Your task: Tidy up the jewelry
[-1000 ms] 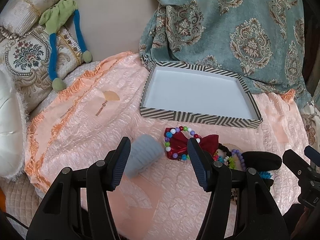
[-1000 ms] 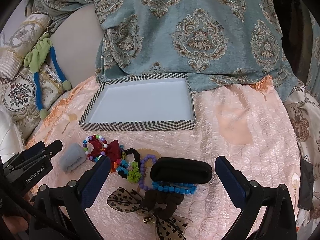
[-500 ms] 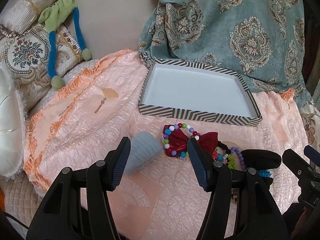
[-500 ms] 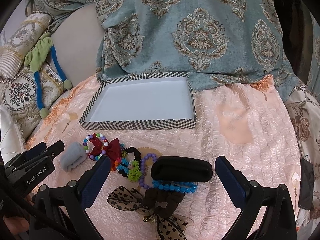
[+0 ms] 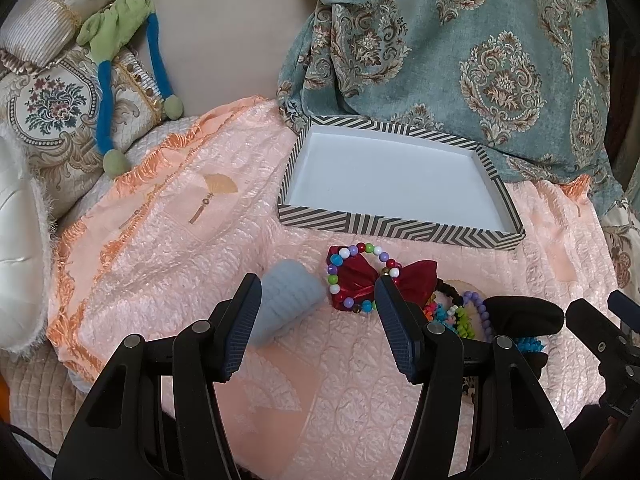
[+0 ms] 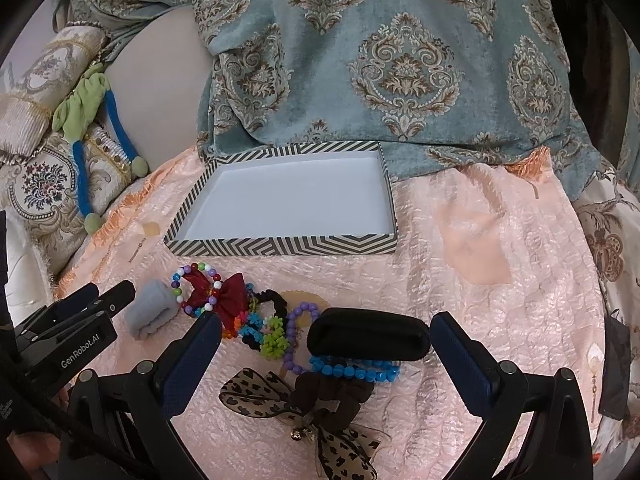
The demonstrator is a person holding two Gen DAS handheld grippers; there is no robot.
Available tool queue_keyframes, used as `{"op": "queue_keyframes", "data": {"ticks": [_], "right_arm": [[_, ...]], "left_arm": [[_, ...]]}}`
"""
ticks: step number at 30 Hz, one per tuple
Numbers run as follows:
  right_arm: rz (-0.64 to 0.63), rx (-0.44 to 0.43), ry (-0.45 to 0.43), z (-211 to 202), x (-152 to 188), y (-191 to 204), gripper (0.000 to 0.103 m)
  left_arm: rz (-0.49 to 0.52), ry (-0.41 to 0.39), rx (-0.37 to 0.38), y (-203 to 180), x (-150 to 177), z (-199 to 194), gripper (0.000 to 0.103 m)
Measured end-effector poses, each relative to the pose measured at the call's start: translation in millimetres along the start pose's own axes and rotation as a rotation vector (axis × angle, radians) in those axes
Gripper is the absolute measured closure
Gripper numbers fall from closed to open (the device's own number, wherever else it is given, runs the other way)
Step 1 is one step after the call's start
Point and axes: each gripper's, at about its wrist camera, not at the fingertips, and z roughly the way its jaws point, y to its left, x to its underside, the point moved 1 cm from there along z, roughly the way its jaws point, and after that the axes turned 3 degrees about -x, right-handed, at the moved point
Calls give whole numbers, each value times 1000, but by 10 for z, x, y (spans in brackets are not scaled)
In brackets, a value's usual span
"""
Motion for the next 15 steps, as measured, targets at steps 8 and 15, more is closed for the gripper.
{"op": "queue_keyframes", "data": {"ticks": [8, 15], "right_arm": [[-1, -5, 10, -27, -17, 1, 0], [-17, -6, 19, -37, 8, 35, 0]], "left_arm": [[-1, -7, 0, 14, -21, -14, 44], [2, -22, 2, 21, -25, -49, 44]]}}
